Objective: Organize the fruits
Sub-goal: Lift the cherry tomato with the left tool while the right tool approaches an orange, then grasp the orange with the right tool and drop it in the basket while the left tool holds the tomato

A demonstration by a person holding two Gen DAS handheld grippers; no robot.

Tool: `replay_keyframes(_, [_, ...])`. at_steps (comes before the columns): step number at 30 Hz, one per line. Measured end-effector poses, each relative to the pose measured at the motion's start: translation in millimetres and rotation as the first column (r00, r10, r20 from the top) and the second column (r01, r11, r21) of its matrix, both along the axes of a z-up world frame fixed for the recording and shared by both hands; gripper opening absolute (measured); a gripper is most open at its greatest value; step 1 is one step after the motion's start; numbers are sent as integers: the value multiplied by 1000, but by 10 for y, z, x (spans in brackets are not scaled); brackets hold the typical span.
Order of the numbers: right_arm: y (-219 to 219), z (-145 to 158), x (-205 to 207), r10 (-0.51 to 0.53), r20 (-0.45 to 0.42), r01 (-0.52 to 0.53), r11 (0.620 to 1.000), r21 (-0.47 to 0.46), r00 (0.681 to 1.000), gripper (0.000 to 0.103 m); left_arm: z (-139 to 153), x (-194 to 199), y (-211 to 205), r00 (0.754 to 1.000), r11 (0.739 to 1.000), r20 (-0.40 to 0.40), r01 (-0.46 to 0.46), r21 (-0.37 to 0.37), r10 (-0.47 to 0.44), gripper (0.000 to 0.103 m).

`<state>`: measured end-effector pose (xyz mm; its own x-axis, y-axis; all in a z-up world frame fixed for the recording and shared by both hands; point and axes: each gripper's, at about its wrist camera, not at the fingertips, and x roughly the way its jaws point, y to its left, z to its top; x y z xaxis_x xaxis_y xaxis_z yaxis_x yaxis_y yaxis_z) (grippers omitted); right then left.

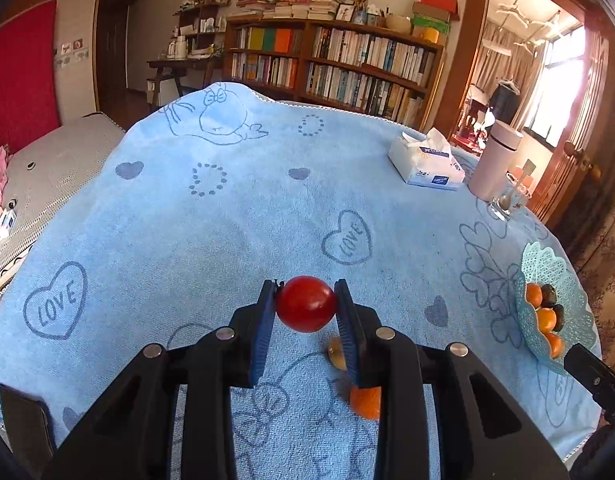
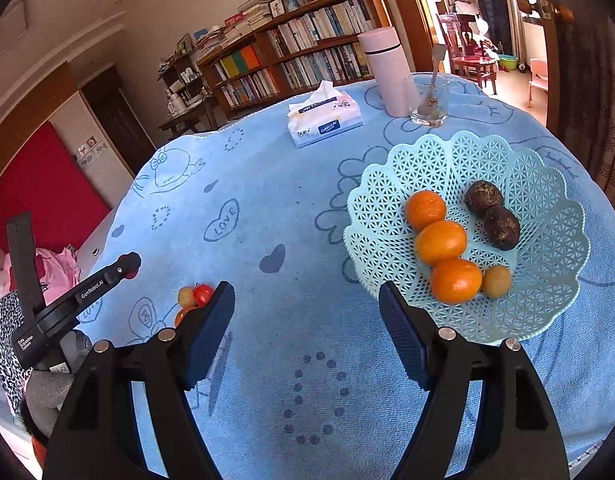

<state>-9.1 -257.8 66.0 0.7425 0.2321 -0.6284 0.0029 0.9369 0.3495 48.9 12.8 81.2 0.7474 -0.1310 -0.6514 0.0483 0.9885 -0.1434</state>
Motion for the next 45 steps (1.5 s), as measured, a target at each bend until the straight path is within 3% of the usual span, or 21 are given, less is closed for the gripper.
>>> replay_keyframes(12, [891, -248, 311, 200, -104, -207, 977, -60, 974, 76, 118, -126, 231, 999, 1000, 41, -10, -25, 11, 30])
replay_keyframes(20, [1312, -407, 532, 227, -146, -244, 963, -112, 963, 76, 59, -155, 383, 998, 999, 46, -33, -37, 34, 30])
replay_keyframes(22, [1384, -445, 588, 232, -156, -252, 959, -126, 960, 74, 60, -152, 419, 998, 998, 44, -37, -52, 40, 30])
replay_keyframes(27, [1574, -535, 684, 254, -183, -285, 945, -164, 950, 55, 69, -178, 420, 998, 998, 49, -31, -60, 34, 30])
replay_keyframes(31, [1619, -596, 678, 258, -195, -295, 936, -191, 946, 41, 65, -188, 397, 999, 998, 47, -24, -61, 27, 30])
replay_keyframes(37, [1566, -541, 566, 258, -178, -291, 937, -193, 950, 41, 43, -196, 376, 999, 998, 41, -19, -63, 22, 30])
replay_keyframes(45, [1191, -265, 400, 195, -113, -210, 967, -142, 974, 41, 17, -213, 319, 999, 998, 35, -6, -55, 8, 30])
